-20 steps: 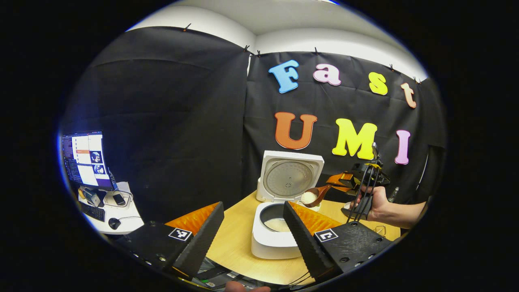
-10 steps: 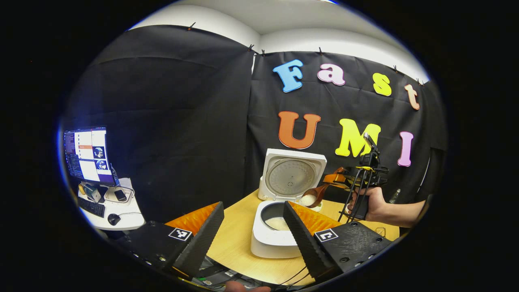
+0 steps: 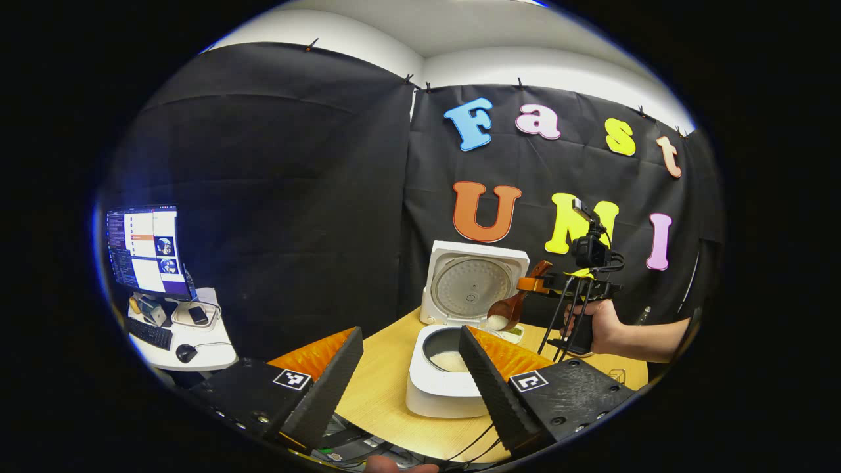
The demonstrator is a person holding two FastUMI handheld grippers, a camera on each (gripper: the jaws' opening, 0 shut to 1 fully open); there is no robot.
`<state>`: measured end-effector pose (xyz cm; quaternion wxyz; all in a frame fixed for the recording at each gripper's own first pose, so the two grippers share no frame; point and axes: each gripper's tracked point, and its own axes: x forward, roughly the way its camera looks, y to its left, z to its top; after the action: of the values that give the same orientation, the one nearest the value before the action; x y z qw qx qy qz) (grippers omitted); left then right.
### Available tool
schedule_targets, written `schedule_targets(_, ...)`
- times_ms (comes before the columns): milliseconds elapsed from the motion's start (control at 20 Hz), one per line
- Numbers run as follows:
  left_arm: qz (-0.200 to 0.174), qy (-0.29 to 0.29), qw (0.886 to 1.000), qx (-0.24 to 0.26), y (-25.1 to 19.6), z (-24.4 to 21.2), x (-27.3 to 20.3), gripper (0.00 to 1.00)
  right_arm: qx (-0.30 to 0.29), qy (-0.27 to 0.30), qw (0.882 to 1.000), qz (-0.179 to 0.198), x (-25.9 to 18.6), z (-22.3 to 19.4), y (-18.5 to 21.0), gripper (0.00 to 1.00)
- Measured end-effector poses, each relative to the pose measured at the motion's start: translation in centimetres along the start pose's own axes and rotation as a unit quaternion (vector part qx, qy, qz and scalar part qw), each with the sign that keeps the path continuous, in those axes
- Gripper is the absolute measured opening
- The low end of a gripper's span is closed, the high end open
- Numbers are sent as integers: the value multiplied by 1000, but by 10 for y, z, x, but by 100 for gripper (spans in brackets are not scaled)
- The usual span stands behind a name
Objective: Close the left gripper, press the button to open the rice cooker; take a wooden spoon from the chopstick holder with the right hand, scoop a spoonful of rice and pour it into the rice cooker, then put the wooden spoon back into the chopstick holder.
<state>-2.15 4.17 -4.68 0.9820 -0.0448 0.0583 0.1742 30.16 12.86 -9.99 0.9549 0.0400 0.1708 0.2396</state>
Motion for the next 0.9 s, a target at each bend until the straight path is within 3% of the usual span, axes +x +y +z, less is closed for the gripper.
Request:
schedule_targets(300, 2, -3, 1000, -6, 1, -1, -3, 94, -114, -15, 993, 10, -4, 2, 29, 8)
schedule_targets(550, 2, -7, 1000, -9, 2, 1, -12, 94, -213, -36, 976, 19, -12, 2, 54, 11)
schedule_targets(900, 4, -16, 1000, -10, 6, 10, -23, 94, -277, -50, 959, 32, -21, -2, 78, 8)
